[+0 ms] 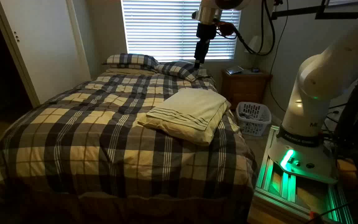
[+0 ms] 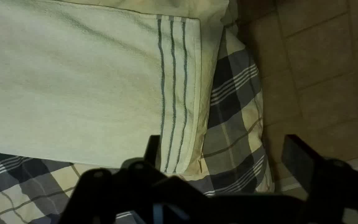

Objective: Fold the towel

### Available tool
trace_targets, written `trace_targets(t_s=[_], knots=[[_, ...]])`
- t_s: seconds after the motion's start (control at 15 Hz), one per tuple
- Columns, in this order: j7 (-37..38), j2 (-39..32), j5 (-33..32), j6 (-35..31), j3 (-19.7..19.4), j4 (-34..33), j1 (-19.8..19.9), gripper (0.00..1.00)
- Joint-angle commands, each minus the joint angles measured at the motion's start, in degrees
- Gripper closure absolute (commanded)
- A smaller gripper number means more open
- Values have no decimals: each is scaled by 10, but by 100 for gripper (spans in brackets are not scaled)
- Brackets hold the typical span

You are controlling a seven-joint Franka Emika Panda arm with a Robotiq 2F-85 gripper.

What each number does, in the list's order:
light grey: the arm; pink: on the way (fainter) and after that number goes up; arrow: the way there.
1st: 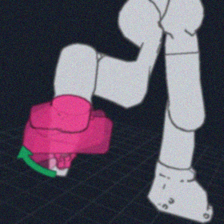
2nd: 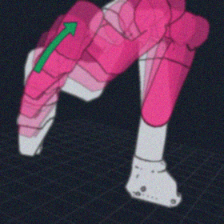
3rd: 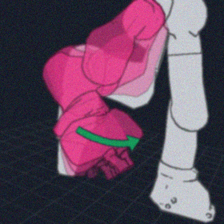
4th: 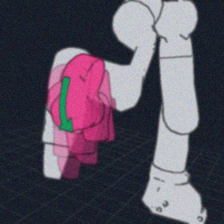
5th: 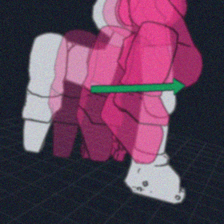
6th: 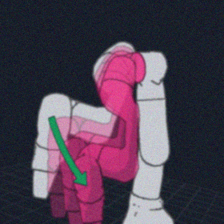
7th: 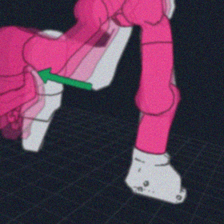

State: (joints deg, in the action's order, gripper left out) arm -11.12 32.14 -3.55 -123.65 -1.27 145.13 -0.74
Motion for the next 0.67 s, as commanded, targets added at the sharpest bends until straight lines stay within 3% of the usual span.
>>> trace_targets(t_s=[0.0, 0.6], knots=[[2, 0, -2, 2, -3, -1, -4, 0], [1, -12, -20, -17, 3, 21, 0, 0]])
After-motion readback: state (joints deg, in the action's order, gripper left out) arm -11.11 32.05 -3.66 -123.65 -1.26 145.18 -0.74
